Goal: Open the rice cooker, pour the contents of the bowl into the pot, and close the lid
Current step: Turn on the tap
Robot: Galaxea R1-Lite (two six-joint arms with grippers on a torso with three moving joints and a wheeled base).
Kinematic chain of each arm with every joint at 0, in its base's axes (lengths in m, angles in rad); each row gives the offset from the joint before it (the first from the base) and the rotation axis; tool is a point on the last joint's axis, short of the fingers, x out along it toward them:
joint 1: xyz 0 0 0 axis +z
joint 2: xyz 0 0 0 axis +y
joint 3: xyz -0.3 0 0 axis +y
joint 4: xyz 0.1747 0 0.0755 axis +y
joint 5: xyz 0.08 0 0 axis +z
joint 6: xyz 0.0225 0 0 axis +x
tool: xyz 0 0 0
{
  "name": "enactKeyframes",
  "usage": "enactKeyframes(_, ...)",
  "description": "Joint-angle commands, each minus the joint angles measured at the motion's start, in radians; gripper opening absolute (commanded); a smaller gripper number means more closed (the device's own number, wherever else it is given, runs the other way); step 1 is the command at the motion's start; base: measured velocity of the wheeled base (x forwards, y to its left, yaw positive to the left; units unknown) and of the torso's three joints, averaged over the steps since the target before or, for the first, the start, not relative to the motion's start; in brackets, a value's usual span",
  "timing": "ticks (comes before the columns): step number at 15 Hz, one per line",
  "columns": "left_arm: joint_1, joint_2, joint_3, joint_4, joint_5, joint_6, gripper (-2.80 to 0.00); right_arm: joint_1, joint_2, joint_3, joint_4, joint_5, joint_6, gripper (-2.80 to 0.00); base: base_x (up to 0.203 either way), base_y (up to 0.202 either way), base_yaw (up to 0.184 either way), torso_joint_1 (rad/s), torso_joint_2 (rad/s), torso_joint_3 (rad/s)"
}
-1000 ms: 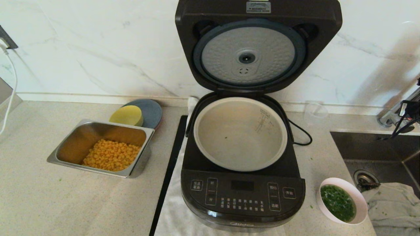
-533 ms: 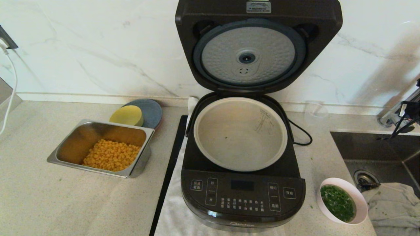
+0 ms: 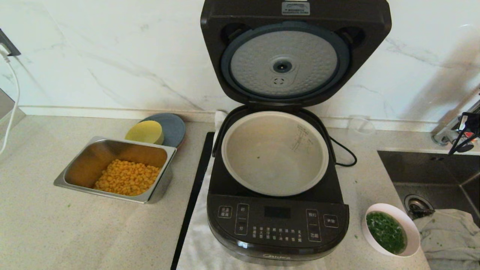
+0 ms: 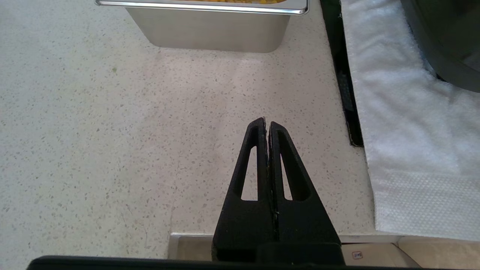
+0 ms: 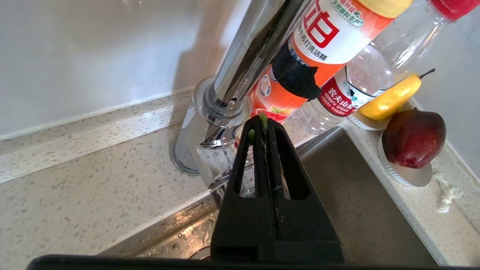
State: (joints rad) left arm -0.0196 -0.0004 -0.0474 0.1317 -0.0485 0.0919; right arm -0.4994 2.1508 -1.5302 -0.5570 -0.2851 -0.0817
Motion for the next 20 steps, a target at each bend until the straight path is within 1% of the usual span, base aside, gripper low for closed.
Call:
enactKeyframes(1, 0.0, -0.001, 0.0, 0.001, -0.001, 0.001, -2.8, -0.001, 0.007, 0.005, -0.002, -0.001, 0.0, -2.8, 0.0, 0.0, 0.0, 0.0, 0.0, 0.0)
enactKeyframes(7, 0.0, -0.001, 0.0, 0.001, -0.001, 0.0, -2.8, -0.002, 0.004, 0.024, 0.004, -0.002, 0.0, -2.8, 0.0, 0.0, 0.0, 0.0, 0.0, 0.0)
enactKeyframes(18, 0.0, -0.001, 0.0, 0.0, -0.001, 0.0, -2.8, -0.004, -0.091, 0.217, -0.002, 0.0, 0.006, -2.8, 0.0, 0.0, 0.0, 0.0, 0.0, 0.0)
enactKeyframes(20, 0.0, -0.001, 0.0, 0.001, -0.001, 0.0, -2.8, -0.009, -0.092, 0.213, -0.01, 0.0, 0.012, -2.8, 0.0, 0.0, 0.0, 0.0, 0.0, 0.0)
